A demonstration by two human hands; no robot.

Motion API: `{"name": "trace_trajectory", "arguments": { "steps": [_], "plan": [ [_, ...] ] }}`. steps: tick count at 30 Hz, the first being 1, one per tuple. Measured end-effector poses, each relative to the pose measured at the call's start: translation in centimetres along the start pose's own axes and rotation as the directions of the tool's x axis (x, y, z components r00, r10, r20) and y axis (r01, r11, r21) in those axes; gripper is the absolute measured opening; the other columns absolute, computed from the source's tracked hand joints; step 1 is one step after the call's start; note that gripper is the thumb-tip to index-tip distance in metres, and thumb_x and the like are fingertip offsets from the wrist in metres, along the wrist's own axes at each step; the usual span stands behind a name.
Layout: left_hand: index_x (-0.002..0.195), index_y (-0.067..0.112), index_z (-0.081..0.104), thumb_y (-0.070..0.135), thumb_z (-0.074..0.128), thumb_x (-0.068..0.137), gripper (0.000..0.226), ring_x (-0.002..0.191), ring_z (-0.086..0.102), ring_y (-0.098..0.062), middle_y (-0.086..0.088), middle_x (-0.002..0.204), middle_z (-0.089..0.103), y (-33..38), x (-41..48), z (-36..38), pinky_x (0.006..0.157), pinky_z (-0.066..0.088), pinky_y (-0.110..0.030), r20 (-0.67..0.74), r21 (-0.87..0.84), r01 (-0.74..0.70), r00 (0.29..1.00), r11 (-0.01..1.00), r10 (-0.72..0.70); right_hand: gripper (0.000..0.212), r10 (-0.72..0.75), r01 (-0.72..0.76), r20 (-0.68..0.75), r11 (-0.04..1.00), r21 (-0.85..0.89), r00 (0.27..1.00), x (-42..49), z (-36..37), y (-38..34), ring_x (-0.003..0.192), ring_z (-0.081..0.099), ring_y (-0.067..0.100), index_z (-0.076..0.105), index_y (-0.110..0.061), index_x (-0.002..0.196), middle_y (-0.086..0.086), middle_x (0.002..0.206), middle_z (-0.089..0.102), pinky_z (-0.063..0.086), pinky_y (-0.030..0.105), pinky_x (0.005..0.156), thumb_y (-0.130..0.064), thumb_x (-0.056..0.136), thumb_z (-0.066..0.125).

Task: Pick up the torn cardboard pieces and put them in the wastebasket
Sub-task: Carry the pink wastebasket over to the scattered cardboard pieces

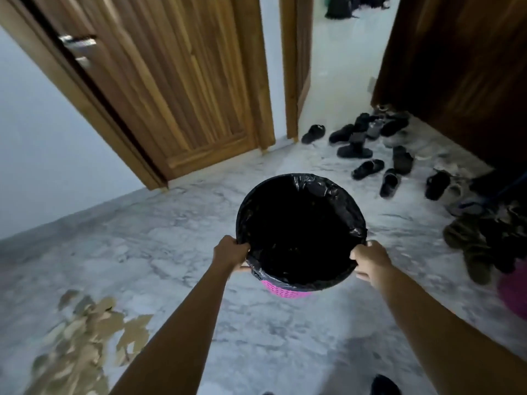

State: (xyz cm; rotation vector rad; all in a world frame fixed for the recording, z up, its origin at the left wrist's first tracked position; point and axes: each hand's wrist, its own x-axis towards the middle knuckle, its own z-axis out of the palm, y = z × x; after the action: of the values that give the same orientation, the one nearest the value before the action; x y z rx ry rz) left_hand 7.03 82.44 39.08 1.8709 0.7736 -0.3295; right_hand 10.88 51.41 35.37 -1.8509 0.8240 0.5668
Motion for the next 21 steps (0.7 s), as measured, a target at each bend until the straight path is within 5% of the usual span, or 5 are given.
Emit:
{"name": "trace_trajectory", "arguments": {
  "steps": [5, 9, 13, 17, 21],
  "plan": [
    [0.072, 0.010, 0.045, 0.021, 0.067, 0.071, 0.025, 0.089, 0.070, -0.044, -0.017, 0.084, 0.060, -3.5, 2.2, -13.3, 0.070, 0.060, -0.056, -0.133, -0.134, 0.066, 0.988, 0.989, -0.084, 0.012, -0.055, 0.068, 0.159, 0.995, -0.074, 0.986, -3.3, 13.7, -7.3, 0.109, 0.062, 0.039, 0.048, -0.009, 0.106, 0.017, 0.108, 0.057, 0.055, 0.051, 0.094, -0.007, 0.094, 0.050],
    [0.075, 0.005, 0.053, 0.009, 0.062, 0.086, 0.014, 0.079, 0.070, -0.034, -0.020, 0.085, 0.064, -6.5, 6.3, -19.7, 0.058, 0.062, -0.040, -0.209, -0.238, 0.122, 0.962, 0.964, -0.174, 0.018, -0.077, 0.111, 0.246, 0.985, -0.130, 0.966, -2.0, 23.4, -11.3, 0.104, 0.063, 0.035, 0.052, -0.011, 0.110, 0.017, 0.115, 0.057, 0.056, 0.047, 0.090, -0.004, 0.094, 0.050],
    [0.084, -0.001, 0.066, 0.035, 0.071, 0.065, 0.041, 0.077, 0.073, -0.033, -0.022, 0.085, 0.071, -10.8, 14.2, -24.0, 0.064, 0.062, -0.046, -0.214, -0.276, 0.197, 0.941, 0.941, -0.260, 0.016, -0.054, 0.112, 0.291, 0.977, -0.184, 0.955, 1.8, 32.2, -14.7, 0.101, 0.062, 0.035, 0.056, -0.010, 0.105, 0.017, 0.112, 0.058, 0.058, 0.048, 0.089, -0.004, 0.091, 0.053],
    [0.088, -0.001, 0.065, 0.036, 0.072, 0.075, 0.040, 0.083, 0.070, -0.033, -0.020, 0.088, 0.068, -14.7, 23.9, -25.9, 0.069, 0.062, -0.046, -0.213, -0.327, 0.295, 0.903, 0.898, -0.374, 0.017, -0.013, 0.084, 0.303, 0.972, -0.221, 0.953, 8.4, 41.2, -17.1, 0.100, 0.064, 0.036, 0.055, -0.009, 0.100, 0.018, 0.110, 0.061, 0.059, 0.048, 0.084, -0.004, 0.085, 0.054],
    [0.091, 0.005, 0.070, 0.047, 0.064, 0.057, 0.054, 0.085, 0.072, -0.035, -0.017, 0.089, 0.073, -23.6, 36.5, -26.7, 0.076, 0.060, -0.051, -0.173, -0.339, 0.380, 0.874, 0.861, -0.454, 0.016, 0.034, 0.041, 0.300, 0.970, -0.239, 0.953, 14.9, 49.2, -18.0, 0.103, 0.061, 0.033, 0.053, -0.013, 0.095, 0.015, 0.109, 0.057, 0.059, 0.042, 0.079, 0.002, 0.088, 0.055]
  ]
}}
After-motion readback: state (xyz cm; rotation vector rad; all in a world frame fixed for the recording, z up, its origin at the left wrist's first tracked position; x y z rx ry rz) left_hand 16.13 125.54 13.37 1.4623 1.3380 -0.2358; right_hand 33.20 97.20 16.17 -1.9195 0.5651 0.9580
